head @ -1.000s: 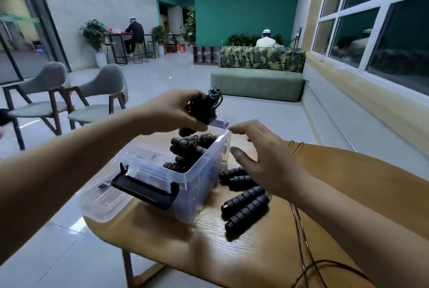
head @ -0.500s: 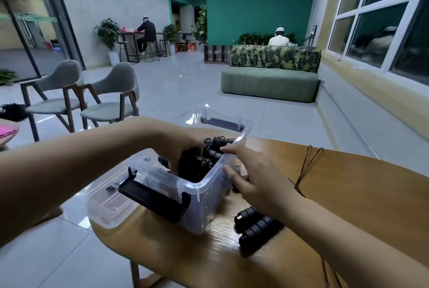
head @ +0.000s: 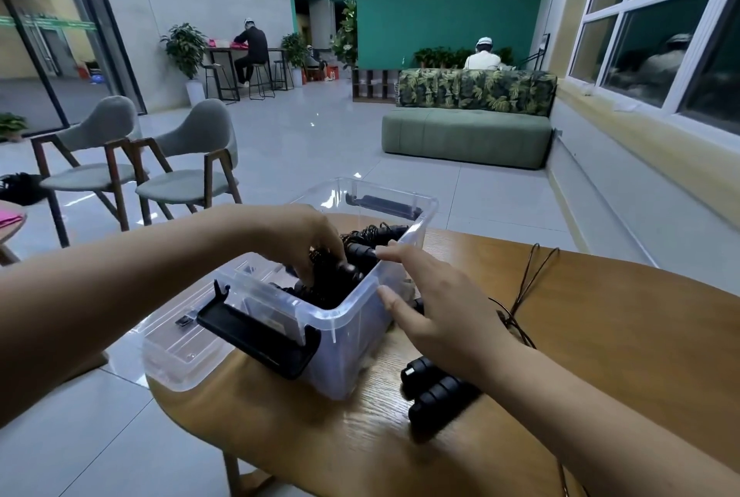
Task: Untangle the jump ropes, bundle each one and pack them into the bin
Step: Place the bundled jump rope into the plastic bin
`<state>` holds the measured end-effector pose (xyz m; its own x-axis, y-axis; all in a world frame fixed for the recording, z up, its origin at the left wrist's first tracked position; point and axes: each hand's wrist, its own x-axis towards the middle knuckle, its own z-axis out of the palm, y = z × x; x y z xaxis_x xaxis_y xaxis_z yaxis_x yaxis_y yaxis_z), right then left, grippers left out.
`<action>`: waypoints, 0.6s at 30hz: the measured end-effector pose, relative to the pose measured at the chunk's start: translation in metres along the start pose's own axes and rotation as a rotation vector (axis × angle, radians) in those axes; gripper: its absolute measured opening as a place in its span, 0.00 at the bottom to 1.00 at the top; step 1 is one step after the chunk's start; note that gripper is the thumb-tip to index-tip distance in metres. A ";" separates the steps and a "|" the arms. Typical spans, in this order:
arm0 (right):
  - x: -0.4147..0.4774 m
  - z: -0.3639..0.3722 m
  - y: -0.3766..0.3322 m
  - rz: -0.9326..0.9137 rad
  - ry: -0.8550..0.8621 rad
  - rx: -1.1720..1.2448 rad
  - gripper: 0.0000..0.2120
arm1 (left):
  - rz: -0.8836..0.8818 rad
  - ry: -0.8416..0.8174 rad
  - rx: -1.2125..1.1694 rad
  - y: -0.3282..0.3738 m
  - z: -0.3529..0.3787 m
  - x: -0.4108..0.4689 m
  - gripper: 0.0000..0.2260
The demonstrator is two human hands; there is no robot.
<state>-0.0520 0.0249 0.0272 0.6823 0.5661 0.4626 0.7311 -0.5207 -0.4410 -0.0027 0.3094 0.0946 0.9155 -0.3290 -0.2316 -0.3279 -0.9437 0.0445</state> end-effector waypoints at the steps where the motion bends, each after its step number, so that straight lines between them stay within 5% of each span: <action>1: 0.000 0.000 0.000 -0.001 -0.002 -0.009 0.21 | 0.015 -0.033 -0.002 0.003 0.000 0.000 0.27; 9: -0.001 -0.001 -0.003 -0.002 0.002 -0.041 0.21 | -0.053 -0.191 -0.117 0.009 -0.018 0.010 0.23; 18: -0.007 -0.008 -0.001 -0.005 -0.085 0.026 0.25 | 0.037 0.083 0.079 0.013 0.015 -0.009 0.29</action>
<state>-0.0575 0.0157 0.0304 0.6744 0.6217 0.3983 0.7333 -0.5012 -0.4593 -0.0188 0.3010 0.0825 0.9177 -0.3680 -0.1498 -0.3758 -0.9263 -0.0261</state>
